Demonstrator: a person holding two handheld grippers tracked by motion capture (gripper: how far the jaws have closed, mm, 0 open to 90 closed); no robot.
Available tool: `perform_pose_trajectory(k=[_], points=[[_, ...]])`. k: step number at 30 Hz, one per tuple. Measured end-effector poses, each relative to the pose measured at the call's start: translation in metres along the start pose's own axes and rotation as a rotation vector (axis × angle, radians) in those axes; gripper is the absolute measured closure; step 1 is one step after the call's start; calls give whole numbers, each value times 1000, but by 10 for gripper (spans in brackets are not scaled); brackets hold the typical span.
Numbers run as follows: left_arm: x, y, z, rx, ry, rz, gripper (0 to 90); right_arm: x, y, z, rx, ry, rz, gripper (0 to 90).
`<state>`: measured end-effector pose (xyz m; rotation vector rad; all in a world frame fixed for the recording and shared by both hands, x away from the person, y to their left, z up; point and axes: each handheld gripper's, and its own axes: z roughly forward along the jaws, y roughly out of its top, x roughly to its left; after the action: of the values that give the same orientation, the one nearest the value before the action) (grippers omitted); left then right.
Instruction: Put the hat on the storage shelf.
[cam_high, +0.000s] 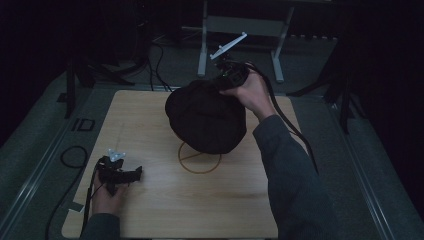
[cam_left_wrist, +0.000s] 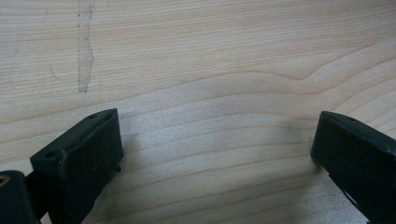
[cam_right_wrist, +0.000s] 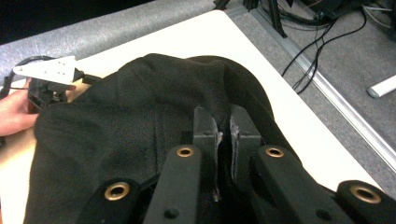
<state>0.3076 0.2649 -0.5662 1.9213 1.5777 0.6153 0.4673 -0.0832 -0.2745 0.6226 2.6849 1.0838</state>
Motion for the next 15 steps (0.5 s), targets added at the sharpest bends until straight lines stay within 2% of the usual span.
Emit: perform_pose_trajectory(k=[5, 10, 15], points=[[0, 0, 0, 0, 0, 0, 18, 1, 0, 7, 15, 1, -1, 833], [0, 0, 0, 0, 1, -1, 18, 1, 0, 20, 48, -28, 0, 826], [-1, 0, 0, 0, -1, 2, 18, 2, 0, 27, 58, -20, 9, 819]])
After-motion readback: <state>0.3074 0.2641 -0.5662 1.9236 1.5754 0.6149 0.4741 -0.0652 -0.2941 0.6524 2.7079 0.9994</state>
